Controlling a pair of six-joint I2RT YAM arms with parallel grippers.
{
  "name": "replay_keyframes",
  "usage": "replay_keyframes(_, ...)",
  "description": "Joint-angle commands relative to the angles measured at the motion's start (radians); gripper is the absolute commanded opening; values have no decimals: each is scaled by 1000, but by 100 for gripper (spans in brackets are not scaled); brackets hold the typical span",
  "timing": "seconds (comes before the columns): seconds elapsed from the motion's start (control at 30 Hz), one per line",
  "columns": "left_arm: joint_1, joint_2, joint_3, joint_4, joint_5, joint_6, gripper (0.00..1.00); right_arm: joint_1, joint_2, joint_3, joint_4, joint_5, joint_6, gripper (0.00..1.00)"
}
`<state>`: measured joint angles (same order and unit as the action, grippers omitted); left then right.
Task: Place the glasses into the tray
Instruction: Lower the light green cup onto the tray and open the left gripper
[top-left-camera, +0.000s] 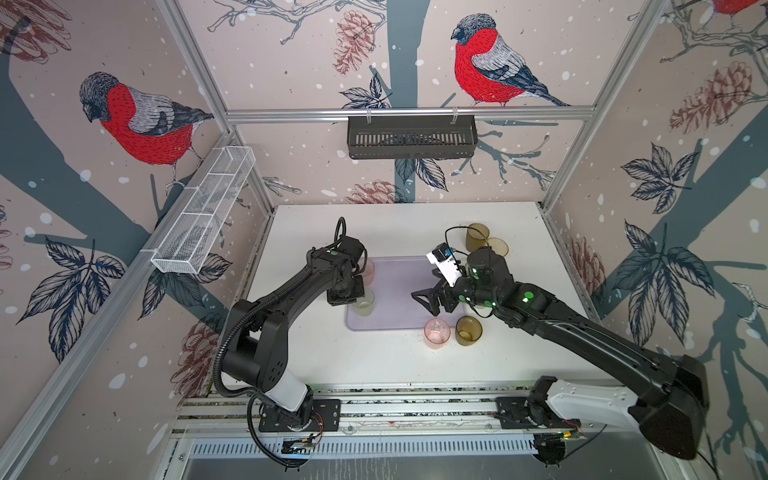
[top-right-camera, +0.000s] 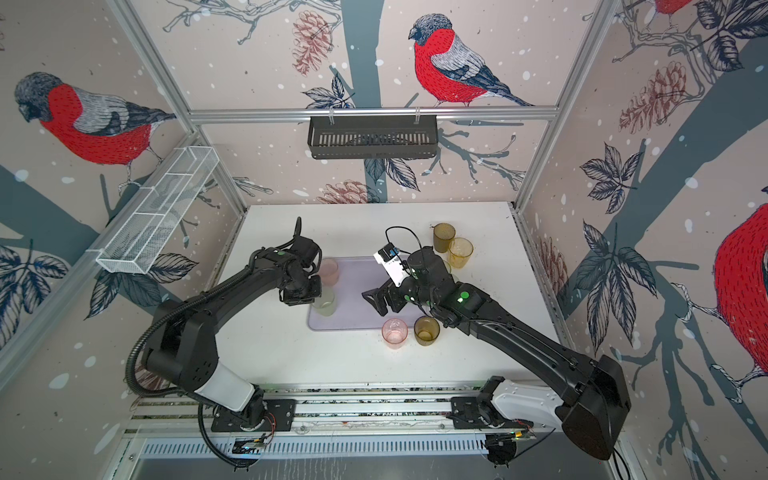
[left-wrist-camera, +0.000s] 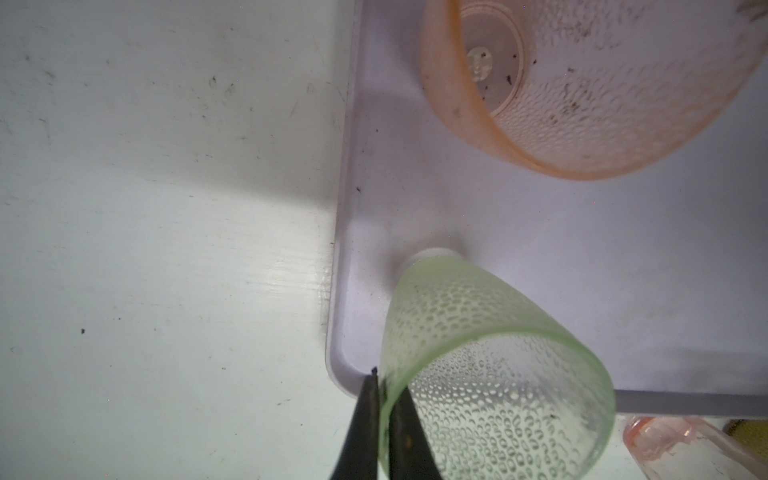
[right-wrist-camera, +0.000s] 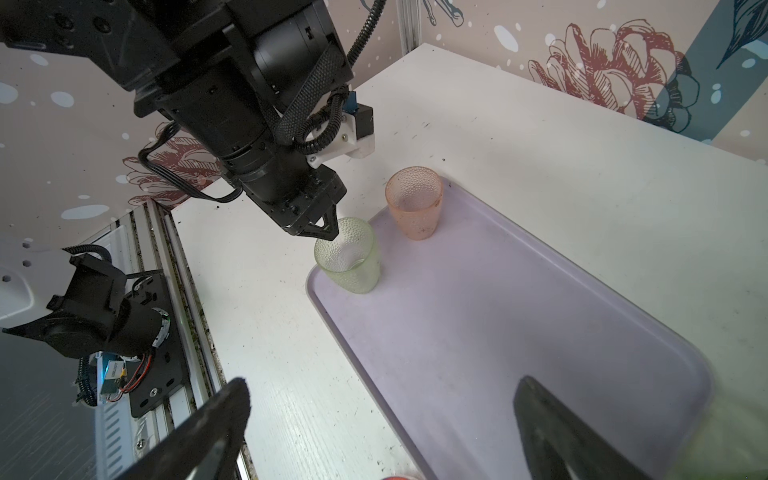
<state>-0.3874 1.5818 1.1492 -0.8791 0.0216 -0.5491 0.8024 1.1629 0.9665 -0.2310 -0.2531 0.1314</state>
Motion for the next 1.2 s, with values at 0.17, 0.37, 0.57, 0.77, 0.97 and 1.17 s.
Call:
replay_keyframes(0.17,-1,2,-5,-14,-20,-2,4,0,-7,1,25,-3,-6,100)
replay_keyframes(0.37,-1,7,-7,-9,-20,-2,5,-1,-7,4,24,-2,-6,99)
replay_keyframes(0.57,-1,12,-5,-7,-20,-1,6,-1,-2,9,23,-3,-7,100)
replay_keyframes(0.77,-1,14,-7,-6,-21,0,8,-1,-2,11,22,-3,-7,99)
replay_keyframes(0.97,-1,15,-6,-4,-20,-2,11,0,-4,11,20,-3,-8,100)
replay_keyframes(1.17,-1,17,-3,-4,-20,-3,15,0,-4,11,21,-1,-8,100)
